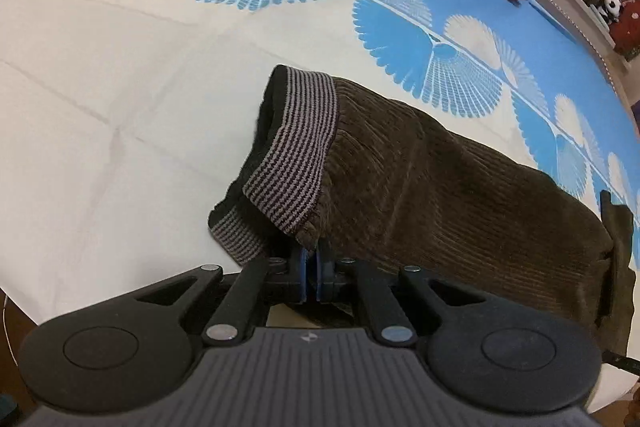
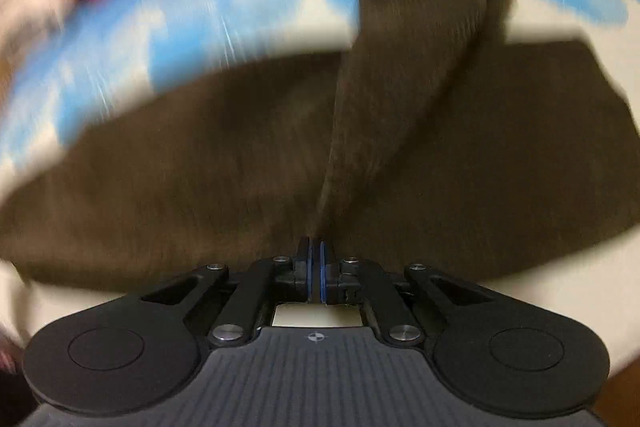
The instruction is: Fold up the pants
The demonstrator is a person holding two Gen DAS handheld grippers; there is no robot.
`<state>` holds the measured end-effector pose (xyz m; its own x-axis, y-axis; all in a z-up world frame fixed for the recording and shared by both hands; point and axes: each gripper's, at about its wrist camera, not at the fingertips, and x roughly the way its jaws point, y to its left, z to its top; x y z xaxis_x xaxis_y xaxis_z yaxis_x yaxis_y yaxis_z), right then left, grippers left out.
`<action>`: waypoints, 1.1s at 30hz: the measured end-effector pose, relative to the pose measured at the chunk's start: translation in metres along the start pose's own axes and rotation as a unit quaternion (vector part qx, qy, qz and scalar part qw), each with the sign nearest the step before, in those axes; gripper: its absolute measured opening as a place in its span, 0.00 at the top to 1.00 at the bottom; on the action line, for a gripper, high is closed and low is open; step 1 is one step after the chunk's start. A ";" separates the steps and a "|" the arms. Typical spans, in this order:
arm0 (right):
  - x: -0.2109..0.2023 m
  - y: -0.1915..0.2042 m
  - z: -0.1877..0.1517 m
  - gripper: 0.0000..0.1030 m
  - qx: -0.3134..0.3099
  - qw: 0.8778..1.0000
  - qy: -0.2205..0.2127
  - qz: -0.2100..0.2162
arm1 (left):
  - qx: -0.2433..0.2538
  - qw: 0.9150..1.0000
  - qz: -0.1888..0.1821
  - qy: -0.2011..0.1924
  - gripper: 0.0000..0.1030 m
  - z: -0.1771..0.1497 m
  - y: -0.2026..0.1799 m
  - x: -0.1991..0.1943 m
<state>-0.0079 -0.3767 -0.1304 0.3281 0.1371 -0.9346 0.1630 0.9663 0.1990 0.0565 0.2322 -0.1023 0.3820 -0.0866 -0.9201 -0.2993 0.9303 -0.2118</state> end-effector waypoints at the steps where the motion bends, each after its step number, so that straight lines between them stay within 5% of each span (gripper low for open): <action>1: -0.005 -0.004 0.001 0.93 -0.007 1.000 -0.011 0.007 | -0.006 1.000 0.002 -0.001 0.92 0.002 0.001 0.000; 4: -0.033 -0.016 0.014 0.90 -0.016 0.995 -0.094 0.020 | -0.030 1.000 -0.007 0.004 0.80 0.005 0.007 0.003; 6: -0.042 -0.023 0.028 0.74 -0.006 0.990 -0.141 0.018 | -0.042 0.999 -0.003 0.013 0.79 0.006 0.007 0.008; 10: -0.034 -0.018 0.064 0.63 0.004 0.981 -0.192 -0.002 | -0.052 0.998 -0.007 0.022 0.65 0.008 0.008 0.014; 13: -0.005 -0.007 0.087 0.60 -0.015 0.982 -0.186 -0.013 | -0.053 0.998 0.003 0.030 0.65 0.010 0.007 0.020; 20: 0.070 0.026 0.124 0.58 -0.113 0.976 -0.130 -0.131 | -0.068 0.997 0.019 0.042 0.58 0.016 0.006 0.034; 23: 0.082 0.025 0.125 0.55 -0.115 0.973 -0.123 -0.157 | -0.069 0.996 0.029 0.041 0.65 0.018 0.003 0.037; 24: 0.082 0.025 0.126 0.54 -0.116 0.972 -0.123 -0.161 | -0.067 0.996 0.035 0.038 0.77 0.018 0.002 0.036; 26: 0.082 0.024 0.127 0.64 -0.118 0.971 -0.124 -0.164 | -0.065 0.997 0.038 0.025 0.85 0.021 -0.001 0.034; 27: 0.078 0.024 0.127 0.84 -0.116 0.972 -0.128 -0.158 | -0.064 0.997 0.036 0.016 0.87 0.022 -0.003 0.031; 28: 0.071 0.023 0.128 0.88 -0.110 0.972 -0.138 -0.153 | -0.061 0.997 0.036 0.006 0.88 0.024 -0.005 0.028; 33: -0.027 -0.029 0.117 0.91 0.070 0.950 -0.281 -0.116 | -0.068 0.997 0.027 -0.023 0.90 0.028 -0.007 0.016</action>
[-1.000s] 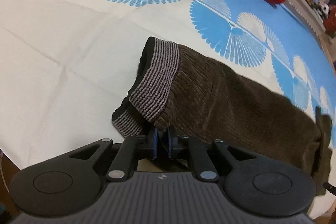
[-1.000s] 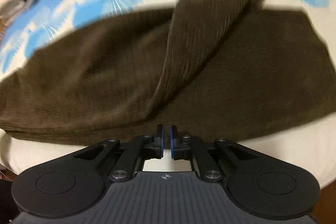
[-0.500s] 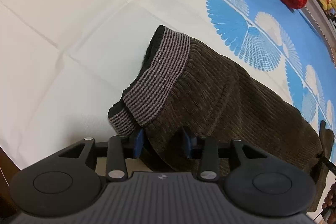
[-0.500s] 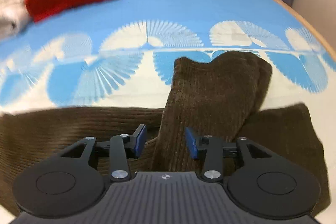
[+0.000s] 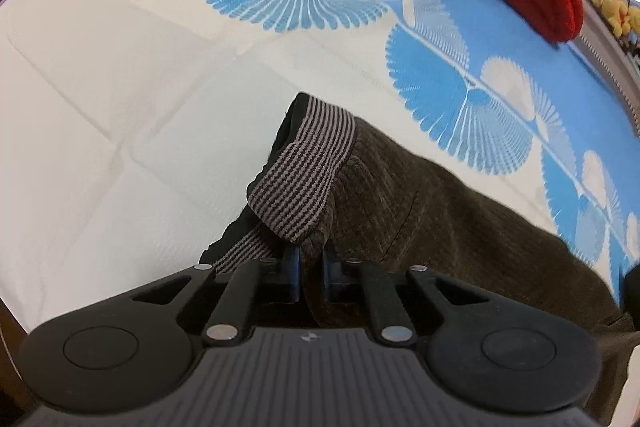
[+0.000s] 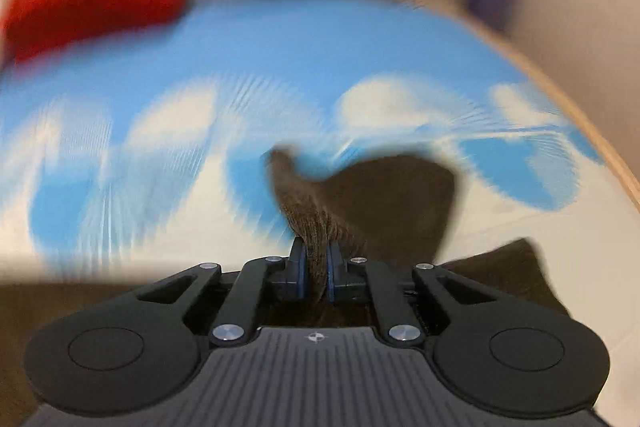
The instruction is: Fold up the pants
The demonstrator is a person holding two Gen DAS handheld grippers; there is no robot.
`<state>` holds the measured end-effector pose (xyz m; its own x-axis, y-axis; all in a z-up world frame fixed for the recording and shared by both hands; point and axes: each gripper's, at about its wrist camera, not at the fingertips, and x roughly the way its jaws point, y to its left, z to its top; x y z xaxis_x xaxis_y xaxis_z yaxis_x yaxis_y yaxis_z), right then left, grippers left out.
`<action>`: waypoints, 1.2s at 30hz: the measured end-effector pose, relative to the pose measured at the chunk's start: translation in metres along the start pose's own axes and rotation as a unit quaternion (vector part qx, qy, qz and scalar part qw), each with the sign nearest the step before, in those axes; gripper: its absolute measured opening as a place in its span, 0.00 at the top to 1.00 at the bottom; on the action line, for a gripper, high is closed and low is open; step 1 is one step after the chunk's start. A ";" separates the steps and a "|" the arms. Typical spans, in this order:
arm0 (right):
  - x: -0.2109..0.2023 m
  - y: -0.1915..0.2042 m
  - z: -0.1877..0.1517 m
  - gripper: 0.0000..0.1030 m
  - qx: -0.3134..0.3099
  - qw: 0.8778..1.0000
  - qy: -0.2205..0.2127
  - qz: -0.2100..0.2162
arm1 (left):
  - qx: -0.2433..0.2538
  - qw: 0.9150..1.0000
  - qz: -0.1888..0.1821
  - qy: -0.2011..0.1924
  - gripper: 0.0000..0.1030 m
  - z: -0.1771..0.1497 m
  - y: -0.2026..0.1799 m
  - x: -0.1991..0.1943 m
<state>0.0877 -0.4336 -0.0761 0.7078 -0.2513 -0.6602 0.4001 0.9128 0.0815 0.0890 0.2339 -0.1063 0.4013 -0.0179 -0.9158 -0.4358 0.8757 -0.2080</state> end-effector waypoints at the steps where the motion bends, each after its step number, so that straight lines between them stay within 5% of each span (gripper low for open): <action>1: -0.014 -0.020 0.000 0.92 0.047 0.999 -0.006 -0.005 | -0.005 1.000 -0.010 -0.005 0.90 0.001 0.002 -0.003; 3: -0.036 -0.058 -0.014 0.92 0.130 0.991 0.014 -0.024 | -0.009 0.999 -0.031 -0.014 0.91 0.002 0.004 -0.009; 7: -0.032 -0.119 -0.078 0.89 0.198 0.965 0.170 -0.031 | 0.004 1.000 -0.013 0.011 0.90 -0.002 0.009 -0.004; 9: -0.030 -0.151 -0.096 0.88 0.246 0.949 0.196 -0.009 | -0.012 0.999 -0.021 0.029 0.89 -0.004 0.017 -0.001; 10: -0.030 -0.161 -0.099 0.86 0.257 0.947 0.191 -0.003 | -0.016 0.999 -0.023 0.030 0.88 -0.003 0.021 0.000; 12: -0.032 -0.181 -0.101 0.64 0.273 0.948 0.165 -0.019 | -0.031 0.999 -0.035 0.027 0.86 -0.002 0.025 -0.002; 14: -0.031 -0.195 -0.101 0.54 0.300 0.943 0.143 -0.022 | -0.046 0.998 -0.041 0.030 0.83 -0.002 0.029 -0.001; 18: -0.014 -0.220 -0.103 0.52 0.382 0.916 0.119 -0.025 | -0.062 0.996 -0.050 0.041 0.67 -0.004 0.032 0.004; 21: 0.001 -0.218 -0.104 0.52 0.397 0.909 0.122 -0.039 | -0.063 0.996 -0.043 0.044 0.66 -0.004 0.030 0.009; 22: 0.005 -0.216 -0.102 0.55 0.393 0.910 0.121 -0.046 | -0.061 0.997 -0.037 0.042 0.66 -0.003 0.030 0.010; 24: 0.009 -0.207 -0.092 0.92 0.379 0.917 0.109 -0.059 | -0.064 0.997 -0.032 0.041 0.70 0.000 0.029 0.013; 25: 0.012 -0.207 -0.085 0.92 0.376 0.919 0.101 -0.058 | -0.063 0.997 -0.031 0.039 0.83 0.001 0.029 0.013; 32: -0.065 -0.194 -0.042 0.95 0.352 0.934 -0.049 -0.031 | -0.047 0.996 -0.057 -0.049 0.89 0.003 0.030 -0.024; 36: -0.071 -0.211 -0.072 0.95 0.360 0.926 0.035 -0.104 | -0.009 1.000 -0.021 0.006 0.88 -0.007 0.031 -0.011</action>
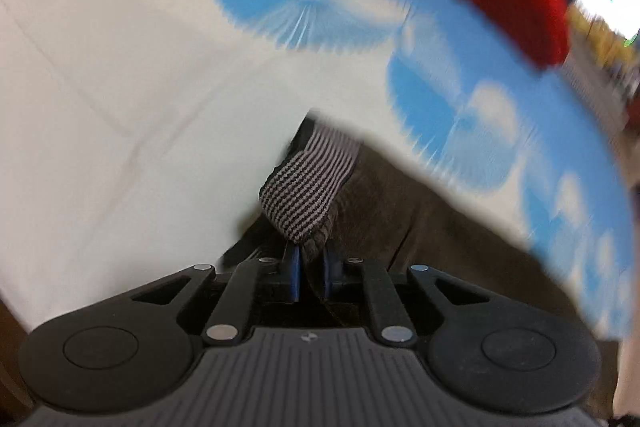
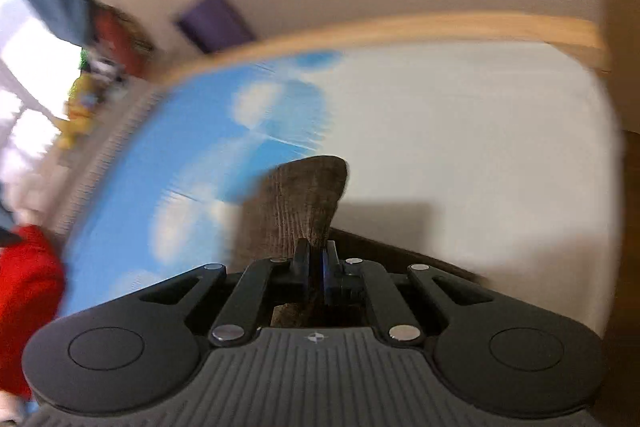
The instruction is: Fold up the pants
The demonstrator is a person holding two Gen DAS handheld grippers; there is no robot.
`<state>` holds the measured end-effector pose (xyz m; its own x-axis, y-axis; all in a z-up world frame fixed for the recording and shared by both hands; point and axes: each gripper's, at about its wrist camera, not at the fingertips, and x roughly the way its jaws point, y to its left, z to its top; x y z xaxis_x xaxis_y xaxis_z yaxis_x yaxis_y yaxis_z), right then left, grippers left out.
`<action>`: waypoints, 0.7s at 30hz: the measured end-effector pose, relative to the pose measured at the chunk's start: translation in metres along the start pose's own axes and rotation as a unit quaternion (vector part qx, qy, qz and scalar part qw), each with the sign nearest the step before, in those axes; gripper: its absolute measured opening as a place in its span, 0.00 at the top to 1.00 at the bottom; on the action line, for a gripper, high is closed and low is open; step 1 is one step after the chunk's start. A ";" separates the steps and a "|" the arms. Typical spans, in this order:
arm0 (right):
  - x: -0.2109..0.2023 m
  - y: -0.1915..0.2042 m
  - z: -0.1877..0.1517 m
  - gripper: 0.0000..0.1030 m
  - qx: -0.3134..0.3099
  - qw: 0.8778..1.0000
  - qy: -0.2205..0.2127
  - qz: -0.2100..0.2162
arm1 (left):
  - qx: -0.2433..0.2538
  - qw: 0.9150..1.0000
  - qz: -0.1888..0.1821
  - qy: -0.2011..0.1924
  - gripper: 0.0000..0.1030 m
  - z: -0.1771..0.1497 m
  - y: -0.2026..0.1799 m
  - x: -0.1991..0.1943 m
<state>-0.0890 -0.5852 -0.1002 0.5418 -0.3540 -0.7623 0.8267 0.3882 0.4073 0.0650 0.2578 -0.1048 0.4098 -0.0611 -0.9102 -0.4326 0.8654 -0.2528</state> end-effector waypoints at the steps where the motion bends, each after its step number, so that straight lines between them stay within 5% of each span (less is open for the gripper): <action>1: 0.009 -0.008 -0.004 0.95 -0.003 0.999 0.028 -0.021 | 0.010 1.000 0.013 0.023 0.87 -0.004 0.000 0.007; 3: 0.028 -0.029 -0.012 0.94 0.011 0.995 0.075 -0.066 | 0.017 0.998 0.019 0.054 0.84 -0.009 0.003 0.014; 5: 0.041 -0.040 -0.015 0.93 0.016 0.991 0.111 -0.078 | 0.020 0.998 0.030 0.043 0.76 -0.007 0.008 0.009; 7: 0.036 -0.044 -0.013 0.90 0.018 0.991 0.101 -0.087 | 0.009 0.999 0.033 0.017 0.55 -0.005 0.013 0.000; 11: 0.009 -0.024 -0.007 0.83 -0.021 0.993 0.033 -0.112 | 0.010 0.996 0.047 -0.076 0.58 0.000 0.012 -0.030; 13: -0.005 -0.013 -0.006 0.83 -0.048 0.995 -0.002 -0.091 | 0.037 0.994 0.008 -0.100 0.77 0.001 0.001 -0.037; 16: -0.019 0.025 -0.007 0.83 -0.100 0.994 -0.040 -0.028 | 0.112 0.989 -0.013 -0.101 0.87 -0.001 -0.022 -0.029; 18: -0.029 0.047 -0.009 0.78 -0.133 0.989 -0.054 0.026 | 0.163 0.983 0.025 -0.075 0.87 -0.004 -0.034 -0.011; 21: -0.047 0.079 -0.011 0.73 -0.189 0.974 -0.067 0.103 | 0.187 0.975 0.120 0.019 0.85 -0.006 -0.029 0.036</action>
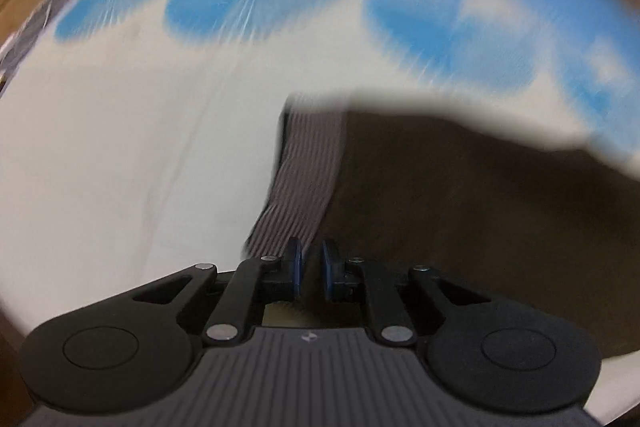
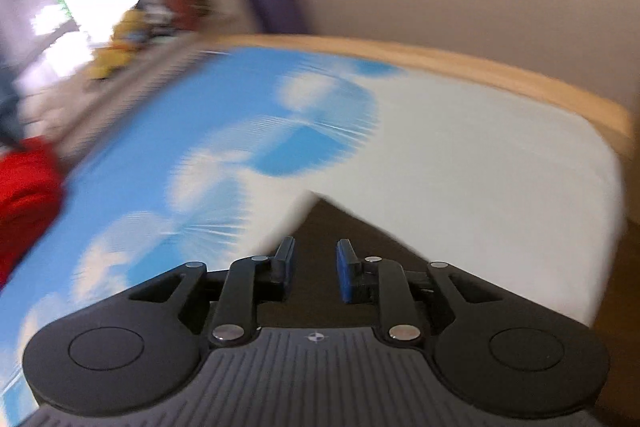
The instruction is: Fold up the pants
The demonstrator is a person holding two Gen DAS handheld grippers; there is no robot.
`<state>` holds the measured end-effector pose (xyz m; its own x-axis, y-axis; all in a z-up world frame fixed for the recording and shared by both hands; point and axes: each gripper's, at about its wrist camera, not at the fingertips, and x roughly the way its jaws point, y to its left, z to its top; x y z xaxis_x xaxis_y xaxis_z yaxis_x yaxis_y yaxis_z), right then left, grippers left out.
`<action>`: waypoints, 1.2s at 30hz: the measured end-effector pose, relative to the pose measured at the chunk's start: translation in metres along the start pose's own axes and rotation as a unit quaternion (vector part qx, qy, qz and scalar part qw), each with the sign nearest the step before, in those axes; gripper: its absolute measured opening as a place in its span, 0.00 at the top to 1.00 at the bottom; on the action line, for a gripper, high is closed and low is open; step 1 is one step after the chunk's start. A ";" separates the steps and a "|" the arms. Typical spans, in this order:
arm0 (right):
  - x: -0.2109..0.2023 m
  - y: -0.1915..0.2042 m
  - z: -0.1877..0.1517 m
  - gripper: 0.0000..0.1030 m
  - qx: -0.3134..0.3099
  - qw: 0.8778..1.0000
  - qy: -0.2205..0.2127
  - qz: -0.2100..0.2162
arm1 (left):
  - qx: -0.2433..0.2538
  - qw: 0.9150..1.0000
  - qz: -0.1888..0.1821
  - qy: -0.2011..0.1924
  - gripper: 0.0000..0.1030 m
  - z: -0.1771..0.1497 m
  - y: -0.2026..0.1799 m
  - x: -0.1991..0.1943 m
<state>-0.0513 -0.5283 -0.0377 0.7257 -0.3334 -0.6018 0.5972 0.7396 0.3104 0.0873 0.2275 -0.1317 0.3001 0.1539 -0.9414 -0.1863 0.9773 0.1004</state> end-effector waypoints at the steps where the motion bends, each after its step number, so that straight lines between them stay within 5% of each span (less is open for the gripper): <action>1: -0.005 0.006 0.004 0.70 -0.014 1.000 -0.004 0.012 | 0.001 1.000 0.005 0.002 0.82 0.001 0.001 0.001; 3: -0.006 0.022 0.012 0.57 -0.053 0.998 -0.004 0.022 | -0.001 1.000 0.006 -0.022 0.82 0.004 0.000 -0.013; 9: 0.001 0.028 -0.017 0.54 -0.118 0.992 0.032 0.022 | 0.023 0.993 -0.046 -0.109 0.82 0.014 -0.014 -0.039; 11: 0.007 0.029 -0.017 0.54 -0.119 0.991 0.055 0.020 | 0.029 0.993 -0.057 -0.097 0.82 0.021 -0.023 -0.030; 15: 0.009 0.028 -0.024 0.54 -0.129 0.990 0.057 -0.001 | 0.061 0.998 0.006 -0.022 0.82 0.026 -0.032 0.008; 21: 0.011 0.015 -0.032 0.54 -0.103 0.992 0.071 -0.023 | 0.056 0.994 -0.041 -0.087 0.82 0.029 -0.045 -0.026; 26: 0.009 0.013 -0.034 0.54 -0.101 0.992 0.068 -0.028 | 0.077 0.997 0.009 -0.021 0.81 0.025 -0.047 0.005; 32: 0.006 0.016 -0.034 0.54 -0.100 0.993 0.066 -0.016 | 0.031 0.996 -0.040 -0.071 0.77 0.026 -0.038 -0.023; 36: 0.005 0.015 -0.033 0.54 -0.092 0.994 0.065 -0.017 | 0.051 0.996 -0.044 -0.061 0.76 0.023 -0.043 -0.016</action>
<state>-0.0497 -0.5001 -0.0604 0.6493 -0.2905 -0.7029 0.5393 0.8275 0.1562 0.1124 0.1860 -0.1136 0.4245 0.0766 -0.9022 -0.0596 0.9966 0.0565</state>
